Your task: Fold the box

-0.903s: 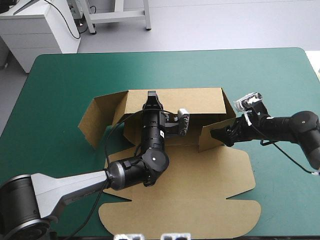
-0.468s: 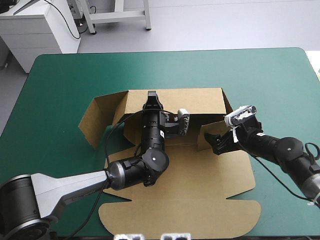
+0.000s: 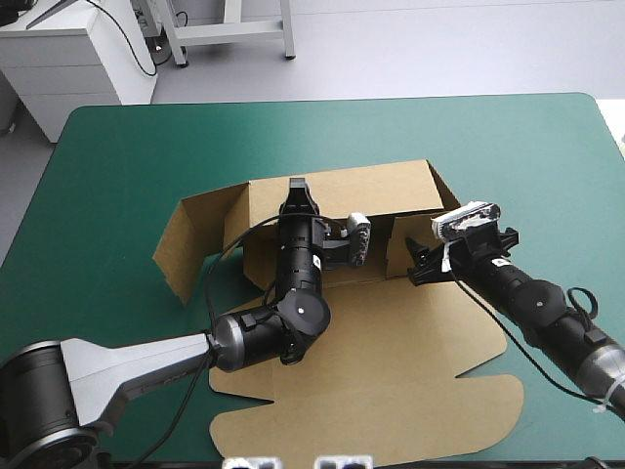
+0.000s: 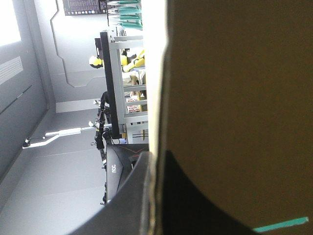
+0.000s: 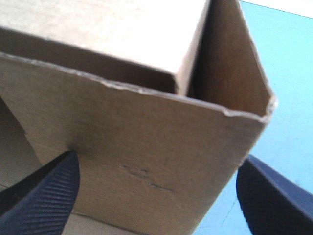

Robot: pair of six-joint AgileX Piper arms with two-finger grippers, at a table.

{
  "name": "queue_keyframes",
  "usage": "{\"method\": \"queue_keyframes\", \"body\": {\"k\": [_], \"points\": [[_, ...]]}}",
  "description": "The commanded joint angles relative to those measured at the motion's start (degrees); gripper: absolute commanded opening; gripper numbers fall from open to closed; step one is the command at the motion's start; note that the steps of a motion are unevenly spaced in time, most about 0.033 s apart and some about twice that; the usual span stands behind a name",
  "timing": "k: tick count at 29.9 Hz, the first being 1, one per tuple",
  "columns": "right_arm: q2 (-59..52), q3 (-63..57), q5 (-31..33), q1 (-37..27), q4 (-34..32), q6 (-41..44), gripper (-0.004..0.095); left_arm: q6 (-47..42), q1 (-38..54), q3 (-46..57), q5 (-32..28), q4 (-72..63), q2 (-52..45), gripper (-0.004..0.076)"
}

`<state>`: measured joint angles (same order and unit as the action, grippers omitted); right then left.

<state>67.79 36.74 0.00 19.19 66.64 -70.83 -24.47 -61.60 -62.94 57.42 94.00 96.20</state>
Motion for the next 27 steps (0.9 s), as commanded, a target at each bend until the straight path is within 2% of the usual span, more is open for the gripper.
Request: {"method": "queue_keyframes", "body": {"k": [1,12,18,27], "points": [[-0.20,1.33,-2.68,-0.03,0.72,-0.15,0.0707,-0.62,-0.24,-1.35,2.24,3.33,-2.96,-0.0008],[5.65,3.33,-0.49,-0.03,0.58,-4.32,0.0691,-0.62,-0.24,-1.35,2.24,3.33,-2.96,-0.0008],[7.24,7.31,3.61,-0.03,0.72,-5.46,0.0691,-0.62,-0.24,-1.35,1.60,3.33,-2.96,-0.0008],[8.49,8.42,2.32,-0.03,2.41,-5.46,0.0669,-0.92,-0.24,-1.35,-0.12,3.33,-2.96,-0.0008]]}}
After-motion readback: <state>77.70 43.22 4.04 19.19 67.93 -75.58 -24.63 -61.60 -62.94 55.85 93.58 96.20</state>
